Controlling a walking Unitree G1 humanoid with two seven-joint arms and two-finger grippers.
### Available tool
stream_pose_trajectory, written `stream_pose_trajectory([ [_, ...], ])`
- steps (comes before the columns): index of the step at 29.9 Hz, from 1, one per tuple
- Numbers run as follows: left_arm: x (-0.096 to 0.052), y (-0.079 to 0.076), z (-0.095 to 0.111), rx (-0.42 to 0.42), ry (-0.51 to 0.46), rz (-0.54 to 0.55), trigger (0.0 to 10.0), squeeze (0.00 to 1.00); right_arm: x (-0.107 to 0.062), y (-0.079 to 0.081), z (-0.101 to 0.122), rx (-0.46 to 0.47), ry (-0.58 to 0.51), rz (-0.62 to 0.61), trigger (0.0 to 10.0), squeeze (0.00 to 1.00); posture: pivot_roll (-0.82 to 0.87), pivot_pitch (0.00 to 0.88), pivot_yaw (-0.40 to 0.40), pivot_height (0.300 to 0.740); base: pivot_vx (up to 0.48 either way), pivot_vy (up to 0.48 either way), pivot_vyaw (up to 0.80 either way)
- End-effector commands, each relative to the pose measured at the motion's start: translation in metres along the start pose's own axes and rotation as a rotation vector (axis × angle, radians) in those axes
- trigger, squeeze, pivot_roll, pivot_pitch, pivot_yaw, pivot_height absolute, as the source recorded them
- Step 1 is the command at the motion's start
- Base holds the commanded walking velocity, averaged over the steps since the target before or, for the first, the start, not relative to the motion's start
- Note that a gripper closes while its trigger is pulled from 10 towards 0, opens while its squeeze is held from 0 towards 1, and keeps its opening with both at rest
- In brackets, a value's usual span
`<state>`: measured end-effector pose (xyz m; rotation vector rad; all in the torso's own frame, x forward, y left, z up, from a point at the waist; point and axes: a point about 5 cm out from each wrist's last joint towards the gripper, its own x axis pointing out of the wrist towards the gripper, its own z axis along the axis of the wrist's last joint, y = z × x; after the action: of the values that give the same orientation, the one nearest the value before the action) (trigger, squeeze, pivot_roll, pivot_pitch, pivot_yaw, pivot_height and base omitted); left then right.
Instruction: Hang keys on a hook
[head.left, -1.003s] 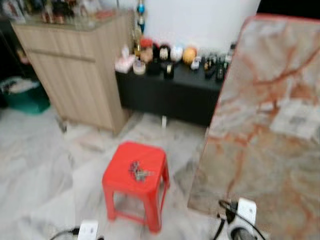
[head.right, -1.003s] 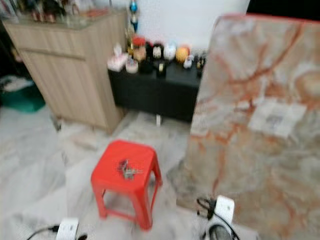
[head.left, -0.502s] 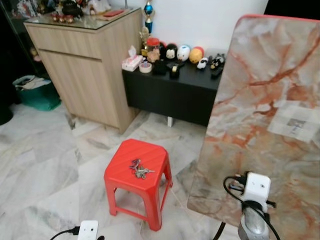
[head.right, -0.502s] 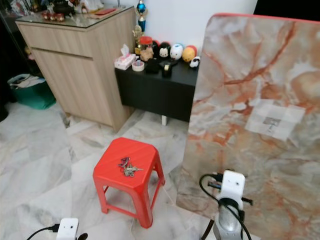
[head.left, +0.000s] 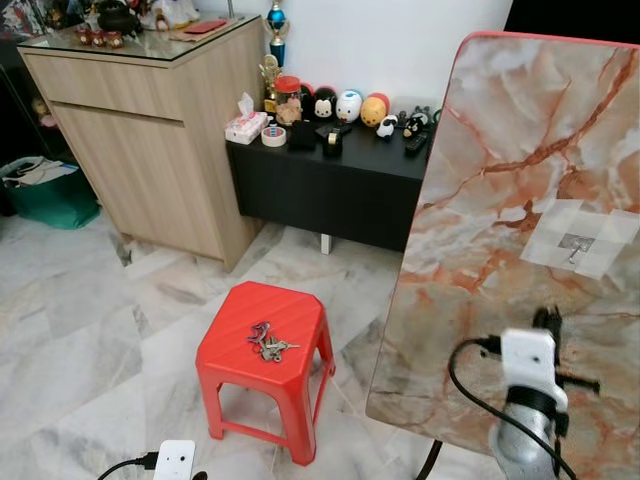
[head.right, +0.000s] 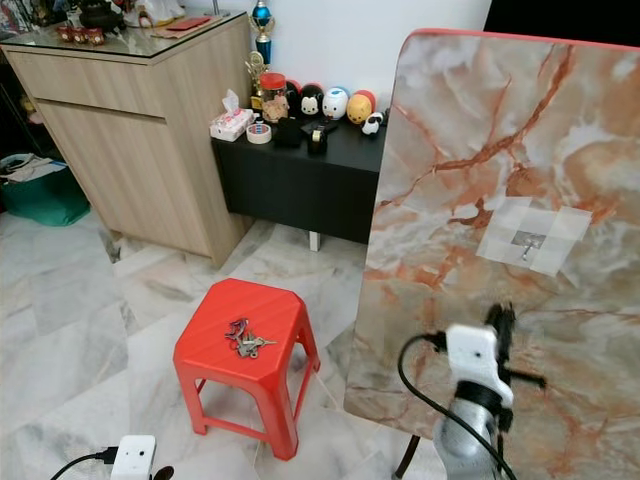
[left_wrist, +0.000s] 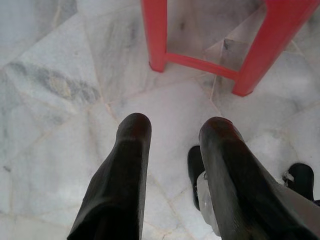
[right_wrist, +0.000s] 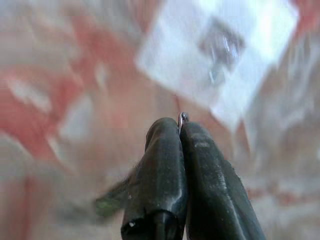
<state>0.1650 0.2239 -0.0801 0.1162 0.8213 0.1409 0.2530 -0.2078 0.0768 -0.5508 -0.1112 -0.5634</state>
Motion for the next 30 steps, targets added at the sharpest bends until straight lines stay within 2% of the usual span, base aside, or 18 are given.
stream_pose_trajectory([
  [1, -0.001, 0.001, -0.004, -0.001, 0.022, 0.0, 10.0, 0.0, 0.004, -0.002, 0.007, -0.009, -0.019, -0.027, 10.0, 0.0, 0.0, 0.0, -0.027, 0.74, 0.0, 0.0, 0.0],
  [4, -0.001, 0.001, -0.005, -0.002, 0.028, 0.002, 10.0, 0.0, 0.006, -0.001, 0.008, -0.022, -0.022, -0.033, 10.0, 0.0, 0.0, 0.0, -0.027, 0.74, 0.0, 0.0, 0.0],
  [7, -0.002, 0.001, -0.006, -0.006, 0.03, 0.004, 10.0, 0.0, 0.006, -0.004, 0.003, -0.041, 0.02, -0.059, 10.0, 0.0, 0.0, 0.0, -0.028, 0.74, 0.0, 0.0, 0.0],
  [13, -0.001, 0.002, -0.006, -0.006, 0.031, 0.004, 10.0, 0.0, 0.002, -0.011, -0.002, -0.088, 0.029, -0.084, 10.0, 0.0, 0.0, 0.0, -0.027, 0.74, 0.0, 0.0, 0.0],
  [19, -0.001, 0.001, -0.006, -0.006, 0.029, 0.001, 10.0, 0.0, 0.012, -0.02, -0.004, -0.156, 0.019, -0.134, 10.0, 0.0, 0.0, 0.0, -0.027, 0.74, 0.0, 0.0, 0.0],
  [30, -0.001, -0.001, -0.004, -0.008, 0.021, 0.002, 10.0, 0.0, 0.022, -0.019, -0.003, -0.193, -0.015, -0.146, 10.0, 0.0, 0.0, 0.0, -0.028, 0.74, 0.0, 0.0, 0.0],
])
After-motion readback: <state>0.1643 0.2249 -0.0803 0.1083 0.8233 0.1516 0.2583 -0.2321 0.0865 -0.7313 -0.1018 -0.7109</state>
